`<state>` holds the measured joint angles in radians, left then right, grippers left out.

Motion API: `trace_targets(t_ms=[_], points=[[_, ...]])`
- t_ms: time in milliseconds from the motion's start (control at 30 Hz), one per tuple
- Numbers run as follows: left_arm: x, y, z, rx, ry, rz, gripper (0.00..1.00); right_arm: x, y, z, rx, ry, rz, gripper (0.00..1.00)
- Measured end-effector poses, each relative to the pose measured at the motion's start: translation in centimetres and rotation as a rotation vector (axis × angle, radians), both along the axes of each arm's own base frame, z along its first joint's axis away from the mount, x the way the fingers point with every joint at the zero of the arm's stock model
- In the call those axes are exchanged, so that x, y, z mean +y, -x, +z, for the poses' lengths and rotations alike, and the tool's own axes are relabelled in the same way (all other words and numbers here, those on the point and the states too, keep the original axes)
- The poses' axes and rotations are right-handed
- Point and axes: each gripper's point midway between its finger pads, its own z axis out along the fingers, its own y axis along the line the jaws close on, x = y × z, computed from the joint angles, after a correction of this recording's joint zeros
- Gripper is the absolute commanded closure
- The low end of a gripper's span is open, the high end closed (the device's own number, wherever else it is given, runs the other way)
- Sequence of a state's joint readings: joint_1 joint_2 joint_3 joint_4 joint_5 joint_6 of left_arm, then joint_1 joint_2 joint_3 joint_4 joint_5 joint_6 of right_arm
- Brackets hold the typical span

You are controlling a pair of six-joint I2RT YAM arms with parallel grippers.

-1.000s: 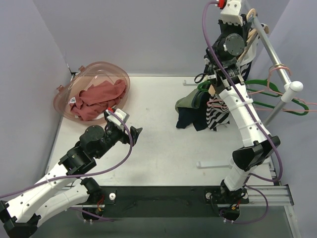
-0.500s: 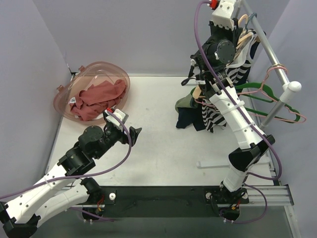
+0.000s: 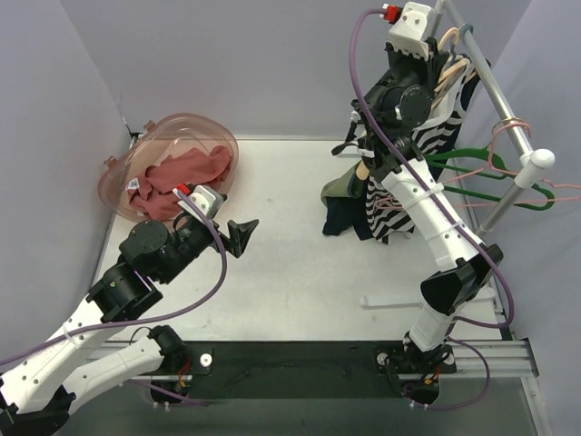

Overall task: Remove the tank top from the hanger
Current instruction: Pick up the hanger from the clothesline.

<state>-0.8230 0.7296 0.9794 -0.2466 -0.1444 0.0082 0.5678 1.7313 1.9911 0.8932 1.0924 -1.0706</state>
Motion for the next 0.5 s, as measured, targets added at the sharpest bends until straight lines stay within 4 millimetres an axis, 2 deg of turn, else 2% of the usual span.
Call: trace_targets(t_ms=[333,500], points=[[0.1,0.1,-0.2,0.005,-0.006,-0.001,0.03,-0.7,0.2,0.3,-0.038,0.042,0.012,1.00],[0.1,0.2,-0.2,0.006,-0.006,-0.002,0.03,-1.2,-0.1,-0.1,-0.040,0.067,0.004,1.00]])
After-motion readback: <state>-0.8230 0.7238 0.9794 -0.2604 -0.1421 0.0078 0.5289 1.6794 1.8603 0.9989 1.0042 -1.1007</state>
